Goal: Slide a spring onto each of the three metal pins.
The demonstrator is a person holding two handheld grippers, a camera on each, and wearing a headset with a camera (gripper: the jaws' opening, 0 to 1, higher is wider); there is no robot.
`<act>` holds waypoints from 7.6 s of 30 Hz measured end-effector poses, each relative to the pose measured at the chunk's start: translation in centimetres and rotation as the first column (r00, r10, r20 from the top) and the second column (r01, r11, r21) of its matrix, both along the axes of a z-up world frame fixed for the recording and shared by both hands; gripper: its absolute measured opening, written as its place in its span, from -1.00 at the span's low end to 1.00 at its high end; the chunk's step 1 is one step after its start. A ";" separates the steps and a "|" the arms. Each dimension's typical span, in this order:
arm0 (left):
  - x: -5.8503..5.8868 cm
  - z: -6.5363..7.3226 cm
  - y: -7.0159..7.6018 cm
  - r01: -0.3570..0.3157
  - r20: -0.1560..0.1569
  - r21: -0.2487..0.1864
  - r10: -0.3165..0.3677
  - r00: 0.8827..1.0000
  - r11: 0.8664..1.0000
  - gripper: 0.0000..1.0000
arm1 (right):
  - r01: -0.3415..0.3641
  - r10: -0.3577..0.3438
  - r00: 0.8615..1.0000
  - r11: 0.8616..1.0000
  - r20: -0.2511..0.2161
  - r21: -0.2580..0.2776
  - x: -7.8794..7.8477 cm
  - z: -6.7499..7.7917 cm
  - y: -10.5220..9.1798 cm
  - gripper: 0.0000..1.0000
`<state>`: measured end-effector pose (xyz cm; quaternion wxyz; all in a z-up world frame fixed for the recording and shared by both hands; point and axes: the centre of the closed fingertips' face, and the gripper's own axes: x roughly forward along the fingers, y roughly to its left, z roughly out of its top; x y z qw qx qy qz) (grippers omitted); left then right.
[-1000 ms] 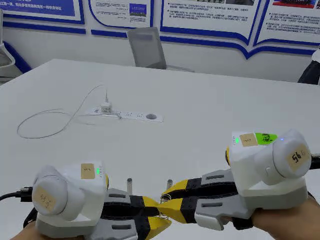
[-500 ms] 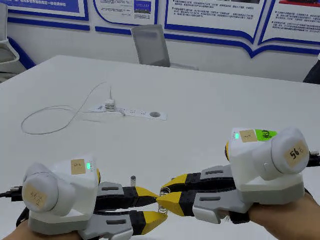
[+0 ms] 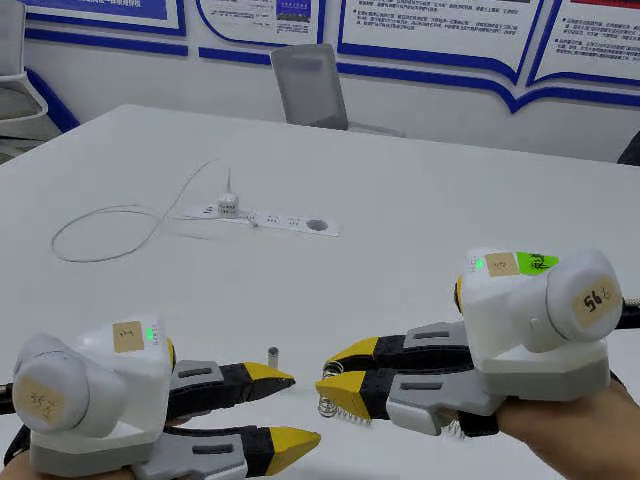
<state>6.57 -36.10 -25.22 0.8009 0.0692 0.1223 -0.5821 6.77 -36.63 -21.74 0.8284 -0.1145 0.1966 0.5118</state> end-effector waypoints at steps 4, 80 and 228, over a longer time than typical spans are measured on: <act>0.1 0.1 0.7 -0.021 0.004 0.000 0.021 1.000 1.000 -0.20 | 0.002 -0.002 1.000 1.000 0.005 0.001 0.2 0.0 0.0 -0.77; 0.8 -1.7 5.1 -0.176 -0.040 0.024 0.177 0.983 0.984 0.29 | 0.096 -0.098 0.994 0.994 0.044 0.044 9.8 -3.9 3.9 -0.77; 0.1 -1.8 3.6 -0.129 -0.045 0.042 0.131 0.990 0.991 0.14 | 0.159 -0.175 0.983 0.964 -0.060 -0.212 4.7 -13.2 -6.6 -0.69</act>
